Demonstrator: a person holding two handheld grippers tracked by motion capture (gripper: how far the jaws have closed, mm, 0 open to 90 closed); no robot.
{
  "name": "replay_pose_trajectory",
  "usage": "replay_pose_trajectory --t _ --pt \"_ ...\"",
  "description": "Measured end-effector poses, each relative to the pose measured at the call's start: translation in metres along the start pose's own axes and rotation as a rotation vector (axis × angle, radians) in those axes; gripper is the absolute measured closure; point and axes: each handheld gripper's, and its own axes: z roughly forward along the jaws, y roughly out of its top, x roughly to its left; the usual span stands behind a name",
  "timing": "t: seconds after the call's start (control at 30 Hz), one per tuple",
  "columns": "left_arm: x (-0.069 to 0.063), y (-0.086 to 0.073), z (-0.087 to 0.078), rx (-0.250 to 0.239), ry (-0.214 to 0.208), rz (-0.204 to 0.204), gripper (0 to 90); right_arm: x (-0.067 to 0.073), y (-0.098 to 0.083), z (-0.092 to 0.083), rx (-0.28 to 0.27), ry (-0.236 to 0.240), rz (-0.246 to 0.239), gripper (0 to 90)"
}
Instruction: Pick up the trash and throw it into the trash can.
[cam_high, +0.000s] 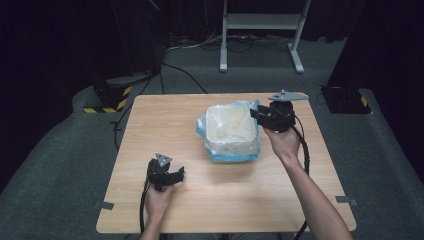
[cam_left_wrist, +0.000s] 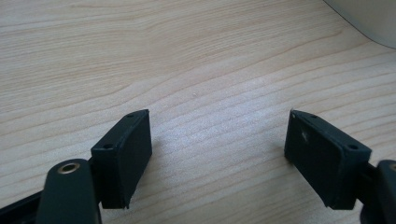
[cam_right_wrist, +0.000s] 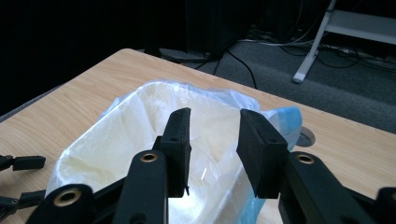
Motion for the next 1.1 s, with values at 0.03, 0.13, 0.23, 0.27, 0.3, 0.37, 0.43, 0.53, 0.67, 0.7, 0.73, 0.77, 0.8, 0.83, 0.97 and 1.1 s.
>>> replay_pose_trajectory --t 0.03,0.13,0.23,0.27,0.3,0.37,0.43,0.53,0.67,0.7,0.73,0.77,0.8,0.83,0.97,1.1 --pt "0.0 0.0 0.0 0.0 0.0 0.0 22.9 -0.001 -0.001 -0.001 -0.002 -0.001 0.002 62.4" --pt "0.0 0.0 0.0 0.0 0.0 0.0 22.9 -0.004 -0.003 -0.008 -0.01 -0.004 0.004 61.0" --pt "0.0 0.0 0.0 0.0 0.0 0.0 22.9 -0.007 -0.006 -0.013 -0.021 -0.006 0.013 60.4" --pt "0.0 0.0 0.0 0.0 0.0 0.0 22.9 -0.009 -0.007 -0.016 -0.025 -0.009 0.016 60.2" --pt "0.0 0.0 0.0 0.0 0.0 0.0 22.9 -0.011 -0.009 -0.018 -0.026 -0.01 0.017 60.1" --pt "0.0 0.0 0.0 0.0 0.0 0.0 22.9 -0.014 -0.012 -0.022 -0.031 -0.013 0.025 60.0" --pt "0.0 0.0 0.0 0.0 0.0 0.0 22.8 -0.017 -0.016 -0.026 -0.037 -0.014 0.031 59.9" --pt "0.0 0.0 0.0 0.0 0.0 0.0 22.9 -0.022 -0.022 -0.032 -0.041 -0.019 0.043 59.9" --pt "0.0 0.0 0.0 0.0 0.0 0.0 22.9 -0.028 -0.03 -0.038 -0.044 -0.028 0.057 59.8" --pt "0.0 0.0 0.0 0.0 0.0 0.0 22.8 -0.03 -0.032 -0.04 -0.047 -0.03 0.062 59.8" --pt "0.0 0.0 0.0 0.0 0.0 0.0 22.8 -0.031 -0.034 -0.041 -0.047 -0.032 0.065 59.7" --pt "0.0 0.0 0.0 0.0 0.0 0.0 22.9 -0.033 -0.037 -0.042 -0.047 -0.033 0.068 59.7" --pt "0.0 0.0 0.0 0.0 0.0 0.0 22.9 -0.035 -0.04 -0.043 -0.046 -0.037 0.07 59.7" --pt "0.0 0.0 0.0 0.0 0.0 0.0 22.9 -0.036 -0.041 -0.044 -0.045 -0.04 0.073 59.7" --pt "0.0 0.0 0.0 0.0 0.0 0.0 22.9 -0.041 -0.05 -0.048 -0.045 -0.052 0.081 59.7" --pt "0.0 0.0 0.0 0.0 0.0 0.0 22.9 -0.045 -0.057 -0.053 -0.043 -0.064 0.087 59.4"
